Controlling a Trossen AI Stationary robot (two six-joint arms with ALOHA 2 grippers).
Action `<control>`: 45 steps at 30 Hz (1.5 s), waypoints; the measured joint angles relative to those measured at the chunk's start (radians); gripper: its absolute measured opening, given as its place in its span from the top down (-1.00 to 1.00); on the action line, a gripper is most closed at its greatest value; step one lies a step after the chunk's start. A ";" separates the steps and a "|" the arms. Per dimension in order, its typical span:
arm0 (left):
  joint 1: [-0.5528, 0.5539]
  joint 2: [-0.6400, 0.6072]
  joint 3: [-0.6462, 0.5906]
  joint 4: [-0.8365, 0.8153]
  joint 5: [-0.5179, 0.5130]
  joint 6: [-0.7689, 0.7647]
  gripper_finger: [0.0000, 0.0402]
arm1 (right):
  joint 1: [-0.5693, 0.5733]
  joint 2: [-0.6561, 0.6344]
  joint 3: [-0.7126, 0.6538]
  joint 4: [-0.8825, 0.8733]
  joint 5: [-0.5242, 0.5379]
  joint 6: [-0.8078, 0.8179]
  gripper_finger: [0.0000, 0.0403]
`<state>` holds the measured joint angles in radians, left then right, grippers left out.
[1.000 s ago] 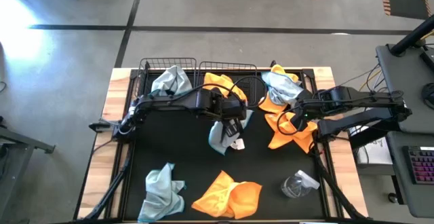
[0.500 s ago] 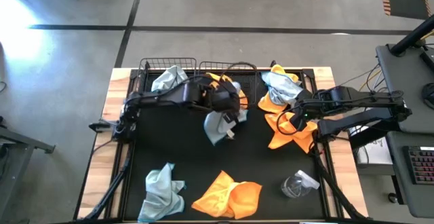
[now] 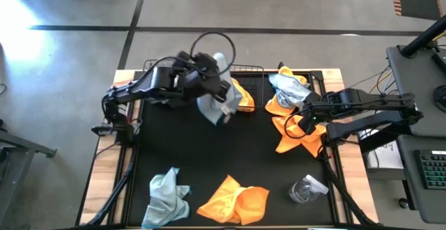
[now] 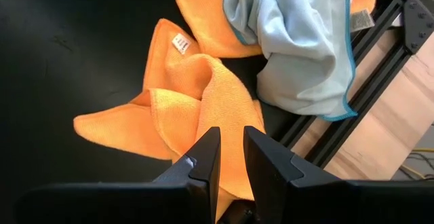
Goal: Sort microfiber towel by color & place in baskets
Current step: Put the blue towel into the left black wire basket
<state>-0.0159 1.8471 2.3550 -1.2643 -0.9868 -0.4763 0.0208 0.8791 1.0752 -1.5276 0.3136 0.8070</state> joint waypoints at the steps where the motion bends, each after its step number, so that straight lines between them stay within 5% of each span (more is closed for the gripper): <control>1: 0.003 -0.004 0.000 0.000 -0.015 0.000 1.00 | 0.000 0.000 0.000 0.000 0.002 0.000 0.71; 11: 0.067 -0.023 0.000 0.000 -0.127 0.027 1.00 | 0.000 0.000 0.000 0.000 0.002 -0.048 0.71; 29: 0.336 -0.099 0.000 -0.006 -0.131 0.121 1.00 | 0.000 0.000 0.000 0.000 0.002 0.009 0.71; 45: 0.368 -0.246 0.000 -0.303 -0.130 -0.001 1.00 | 0.000 0.000 0.000 0.021 0.002 0.075 0.71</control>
<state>0.3519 1.6009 2.3547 -1.5668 -1.1168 -0.4771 0.0210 0.8791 1.0752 -1.5066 0.3153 0.8818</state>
